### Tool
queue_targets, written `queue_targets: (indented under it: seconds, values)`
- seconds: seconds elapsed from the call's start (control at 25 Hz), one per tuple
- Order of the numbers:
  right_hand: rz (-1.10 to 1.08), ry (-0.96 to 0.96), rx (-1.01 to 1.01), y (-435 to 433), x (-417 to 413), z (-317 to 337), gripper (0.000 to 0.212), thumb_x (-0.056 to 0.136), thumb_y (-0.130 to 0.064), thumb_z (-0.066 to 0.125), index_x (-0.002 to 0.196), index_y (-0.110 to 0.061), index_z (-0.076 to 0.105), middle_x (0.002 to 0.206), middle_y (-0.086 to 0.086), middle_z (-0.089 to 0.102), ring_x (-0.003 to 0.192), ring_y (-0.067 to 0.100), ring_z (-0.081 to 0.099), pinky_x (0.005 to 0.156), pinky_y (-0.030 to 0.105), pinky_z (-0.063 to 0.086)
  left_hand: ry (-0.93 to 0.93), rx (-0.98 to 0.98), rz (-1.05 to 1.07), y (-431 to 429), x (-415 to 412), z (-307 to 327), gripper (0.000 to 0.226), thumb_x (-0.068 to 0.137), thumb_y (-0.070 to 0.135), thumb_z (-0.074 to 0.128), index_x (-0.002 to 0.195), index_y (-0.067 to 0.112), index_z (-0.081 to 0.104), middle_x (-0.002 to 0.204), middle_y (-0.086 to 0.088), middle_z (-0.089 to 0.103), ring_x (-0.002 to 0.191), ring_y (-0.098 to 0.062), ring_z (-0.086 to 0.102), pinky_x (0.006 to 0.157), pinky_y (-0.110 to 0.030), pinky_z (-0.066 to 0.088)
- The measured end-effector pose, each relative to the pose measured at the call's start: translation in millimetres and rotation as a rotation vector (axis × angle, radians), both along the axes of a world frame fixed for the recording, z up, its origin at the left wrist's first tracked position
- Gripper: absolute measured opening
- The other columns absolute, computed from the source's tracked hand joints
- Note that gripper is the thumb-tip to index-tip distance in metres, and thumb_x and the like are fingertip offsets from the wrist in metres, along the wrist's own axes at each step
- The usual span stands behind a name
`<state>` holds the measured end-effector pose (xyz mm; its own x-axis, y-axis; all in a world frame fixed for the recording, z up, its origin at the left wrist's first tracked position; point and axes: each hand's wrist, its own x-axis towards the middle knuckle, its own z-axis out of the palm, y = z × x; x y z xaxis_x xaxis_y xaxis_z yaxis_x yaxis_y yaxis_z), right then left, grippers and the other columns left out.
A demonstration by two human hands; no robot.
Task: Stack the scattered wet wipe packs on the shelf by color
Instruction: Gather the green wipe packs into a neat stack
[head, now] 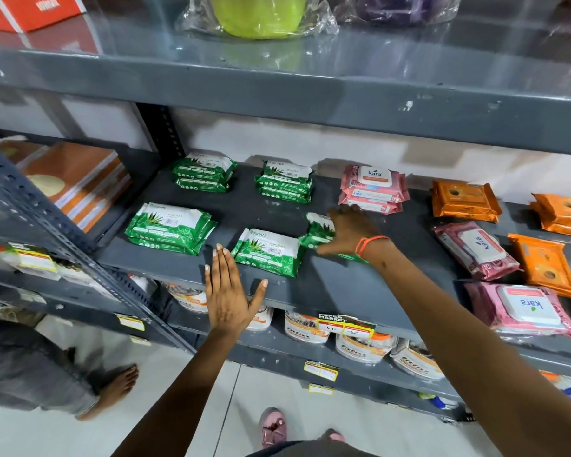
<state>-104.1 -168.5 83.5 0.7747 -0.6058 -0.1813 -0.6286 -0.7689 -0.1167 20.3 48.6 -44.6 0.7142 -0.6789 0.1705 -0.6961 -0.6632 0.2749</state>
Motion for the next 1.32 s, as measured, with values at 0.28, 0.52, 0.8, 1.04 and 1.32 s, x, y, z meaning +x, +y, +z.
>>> queue_targets:
  seconds: [0.28,0.52,0.8,1.04,1.32]
  values:
    - [0.213,-0.051,0.043,58.8,69.8,-4.9,0.084,0.067,-0.057,0.068,0.138,-0.018,0.044,0.135,0.015,0.049,0.124,0.033,0.044,0.099,0.042,0.045,0.053,-0.043,0.004,0.2,0.0,-2.4,0.093,0.087,0.069,0.008,0.146,-0.004,0.008,0.155,-0.023,0.013,0.143,-0.033,0.017,0.116,-0.042,0.013]
    - [0.164,-0.057,0.018,65.2,86.6,-32.3,0.086,0.07,-0.065,0.06,0.141,-0.022,0.039,0.139,0.014,0.044,0.132,0.034,0.037,0.106,0.047,0.042,0.107,-0.152,-0.017,-1.1,4.2,-6.7,0.09,0.088,0.064,0.0,0.145,-0.005,0.011,0.154,-0.023,0.016,0.142,-0.035,0.021,0.116,-0.046,0.015]
    - [-0.008,-0.439,0.06,61.9,63.9,-38.3,0.064,0.092,-0.053,0.028,0.146,-0.019,0.033,0.151,0.008,0.039,0.138,0.029,0.036,0.113,0.044,0.035,0.24,-0.572,0.078,-36.1,27.4,44.6,0.068,0.092,0.06,0.016,0.146,0.021,0.023,0.157,-0.009,0.018,0.144,-0.024,0.013,0.116,-0.04,0.012]
    - [0.111,-0.318,0.093,74.4,39.0,-68.5,0.069,0.084,-0.06,0.009,0.149,-0.036,0.018,0.161,-0.009,0.014,0.149,0.024,0.006,0.121,0.053,0.017,0.206,-0.344,-0.139,-44.6,40.6,36.0,0.057,0.094,0.048,0.023,0.141,0.02,0.038,0.151,-0.011,0.035,0.129,-0.037,0.043,0.096,-0.049,0.045]
    - [-0.486,-0.683,0.571,90.8,55.4,-75.8,0.055,0.101,-0.033,0.032,0.151,-0.017,0.015,0.161,0.012,0.009,0.148,0.028,0.007,0.124,0.04,0.011,0.357,-0.498,-0.067,-47.4,43.0,37.7,0.051,0.092,0.048,0.044,0.135,0.021,0.047,0.125,-0.017,0.062,0.107,-0.035,0.062,0.087,-0.044,0.053]
